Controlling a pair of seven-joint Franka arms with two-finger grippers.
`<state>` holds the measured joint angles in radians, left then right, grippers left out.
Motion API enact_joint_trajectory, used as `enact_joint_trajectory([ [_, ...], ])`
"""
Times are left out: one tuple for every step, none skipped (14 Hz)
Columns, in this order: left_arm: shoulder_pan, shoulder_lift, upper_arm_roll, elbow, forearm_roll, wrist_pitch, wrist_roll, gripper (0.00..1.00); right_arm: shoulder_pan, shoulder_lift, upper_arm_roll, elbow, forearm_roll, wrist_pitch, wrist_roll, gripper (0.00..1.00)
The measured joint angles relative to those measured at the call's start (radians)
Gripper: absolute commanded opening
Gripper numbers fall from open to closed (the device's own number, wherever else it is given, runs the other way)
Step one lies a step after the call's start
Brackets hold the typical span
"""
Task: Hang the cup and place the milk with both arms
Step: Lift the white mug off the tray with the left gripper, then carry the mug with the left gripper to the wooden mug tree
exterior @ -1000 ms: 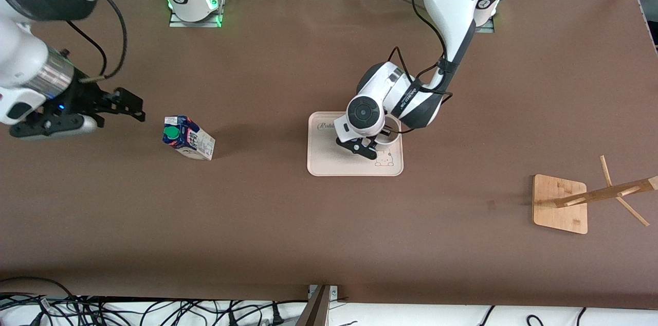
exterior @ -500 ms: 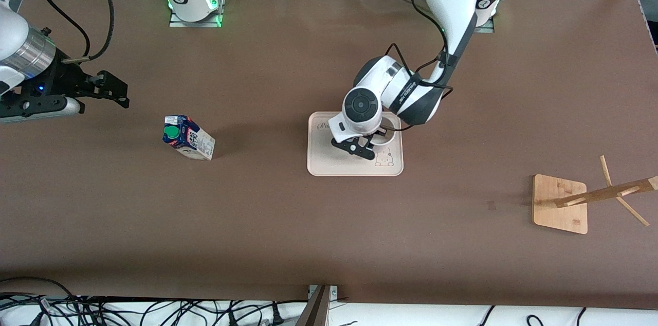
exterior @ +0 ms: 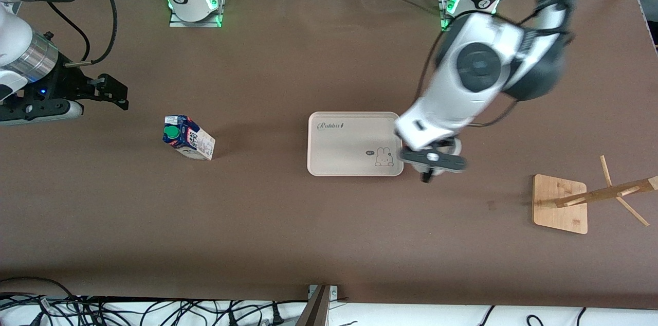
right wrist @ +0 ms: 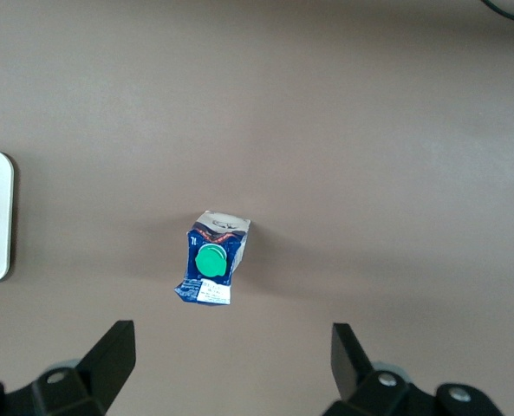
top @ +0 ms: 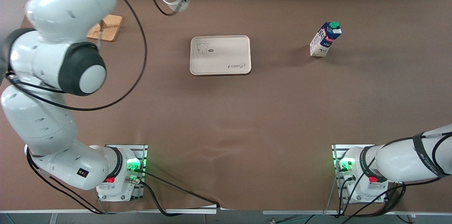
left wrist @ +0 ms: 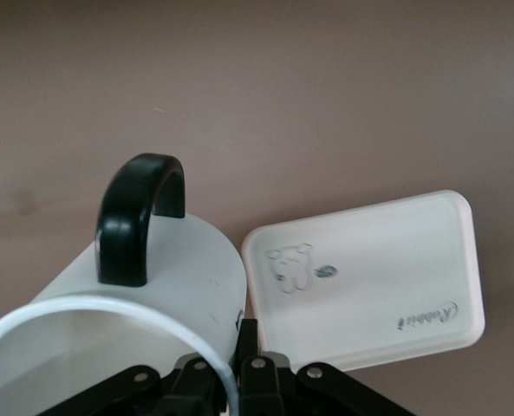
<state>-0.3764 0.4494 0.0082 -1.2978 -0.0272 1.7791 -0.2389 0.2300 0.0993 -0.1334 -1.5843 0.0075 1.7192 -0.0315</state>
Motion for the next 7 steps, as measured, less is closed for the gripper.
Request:
enact_joint_trajectory([
  [0.056, -0.022, -0.001, 0.000, -0.007, -0.008, 0.016, 0.00, 0.000, 0.000, 0.000, 0.000, 0.000, 0.000, 0.000, 1.00],
  [0.111, -0.036, -0.001, 0.000, -0.028, -0.014, 0.032, 0.00, 0.000, 0.000, 0.000, 0.000, 0.000, 0.000, 0.000, 1.00],
  [0.164, -0.042, -0.002, 0.000, -0.051, -0.015, 0.045, 0.00, 0.000, 0.000, 0.000, 0.000, 0.000, 0.000, 0.000, 1.00],
  [0.212, -0.044, -0.002, 0.000, -0.068, -0.015, 0.055, 0.00, 0.000, 0.000, 0.000, 0.000, 0.000, 0.000, 0.000, 1.00],
  [0.249, -0.044, -0.004, 0.000, -0.079, -0.015, 0.058, 0.00, 0.000, 0.000, 0.000, 0.000, 0.000, 0.000, 0.000, 1.00],
  [0.278, -0.045, -0.004, 0.000, -0.101, -0.014, 0.057, 0.00, 0.000, 0.000, 0.000, 0.000, 0.000, 0.000, 0.000, 1.00],
  [0.302, -0.048, -0.003, 0.000, -0.133, -0.014, 0.056, 0.00, 0.000, 0.000, 0.000, 0.000, 0.000, 0.000, 0.000, 1.00],
])
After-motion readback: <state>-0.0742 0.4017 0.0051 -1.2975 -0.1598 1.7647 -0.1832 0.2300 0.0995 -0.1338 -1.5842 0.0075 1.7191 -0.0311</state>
